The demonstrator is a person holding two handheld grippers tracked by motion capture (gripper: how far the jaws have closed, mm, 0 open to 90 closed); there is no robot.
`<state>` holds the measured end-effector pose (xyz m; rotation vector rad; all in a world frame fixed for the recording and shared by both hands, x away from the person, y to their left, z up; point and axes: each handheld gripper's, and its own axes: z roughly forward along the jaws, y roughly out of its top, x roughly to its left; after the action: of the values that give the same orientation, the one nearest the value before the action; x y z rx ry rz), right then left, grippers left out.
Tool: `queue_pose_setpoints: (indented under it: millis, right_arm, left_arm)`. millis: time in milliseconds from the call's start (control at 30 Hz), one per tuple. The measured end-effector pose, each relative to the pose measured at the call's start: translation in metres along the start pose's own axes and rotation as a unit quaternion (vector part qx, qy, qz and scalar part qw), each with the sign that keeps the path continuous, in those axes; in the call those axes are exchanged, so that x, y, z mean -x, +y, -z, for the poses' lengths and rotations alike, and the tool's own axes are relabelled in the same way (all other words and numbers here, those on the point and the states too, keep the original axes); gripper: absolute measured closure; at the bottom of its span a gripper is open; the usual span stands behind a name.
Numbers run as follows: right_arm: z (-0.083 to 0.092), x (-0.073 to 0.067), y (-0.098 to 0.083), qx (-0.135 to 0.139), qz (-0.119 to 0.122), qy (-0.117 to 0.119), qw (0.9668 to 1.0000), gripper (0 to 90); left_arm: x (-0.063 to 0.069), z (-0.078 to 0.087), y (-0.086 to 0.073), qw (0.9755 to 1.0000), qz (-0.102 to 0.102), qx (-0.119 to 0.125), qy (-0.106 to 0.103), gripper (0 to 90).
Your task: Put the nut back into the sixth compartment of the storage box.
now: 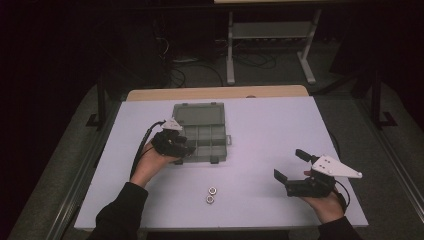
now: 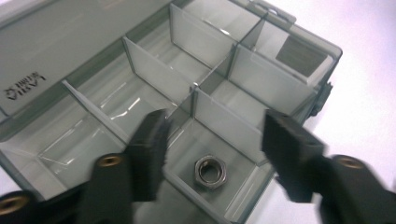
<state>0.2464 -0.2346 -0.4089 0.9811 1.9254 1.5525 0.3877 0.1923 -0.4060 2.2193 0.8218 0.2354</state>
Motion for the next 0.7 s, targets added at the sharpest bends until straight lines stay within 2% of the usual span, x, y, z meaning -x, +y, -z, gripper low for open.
queue_pose_setpoints:
  millis: [33,133,200,233,267,300,467,633,700]
  right_arm:
    - [0.0,0.0,0.0,-0.001,-0.002,0.0,1.0,0.0]
    - [0.0,0.0,0.0,0.001,0.001,0.0,1.0,0.0]
    - [0.0,0.0,0.0,0.0,-0.001,0.0,1.0,0.0]
    - [0.0,0.0,0.0,0.0,-0.002,0.0,1.0,0.0]
    - [0.0,0.0,0.0,0.0,-0.001,0.0,1.0,0.0]
    - [0.0,0.0,0.0,0.0,-0.001,0.0,1.0,0.0]
    - [0.001,0.001,0.0,0.002,-0.001,-0.001,1.0,0.0]
    - [0.001,0.001,0.0,0.002,0.0,0.0,1.0,0.0]
    - [0.001,0.001,0.0,0.002,0.0,0.0,1.0,0.0]
  left_arm:
    - [-0.001,0.001,0.001,1.0,-0.004,0.0,0.002,32.4]
    - [0.001,0.002,0.002,1.0,0.001,0.001,0.003,20.1]
    - [0.001,0.003,0.003,0.9999,-0.003,0.002,0.012,13.6]
    - [0.001,0.003,0.004,0.9999,-0.004,0.003,0.011,11.0]
    - [0.003,0.004,0.004,0.9999,0.004,0.005,0.008,6.5]
    - [0.003,0.005,0.005,1.0,-0.001,0.005,0.009,3.1]
    - [0.007,0.011,0.006,0.9998,-0.002,0.016,0.014,0.0]
    - [0.015,0.016,0.006,0.9997,0.003,0.025,-0.001,0.0]
    - [0.018,0.017,0.006,0.9997,-0.002,0.023,-0.008,0.0]
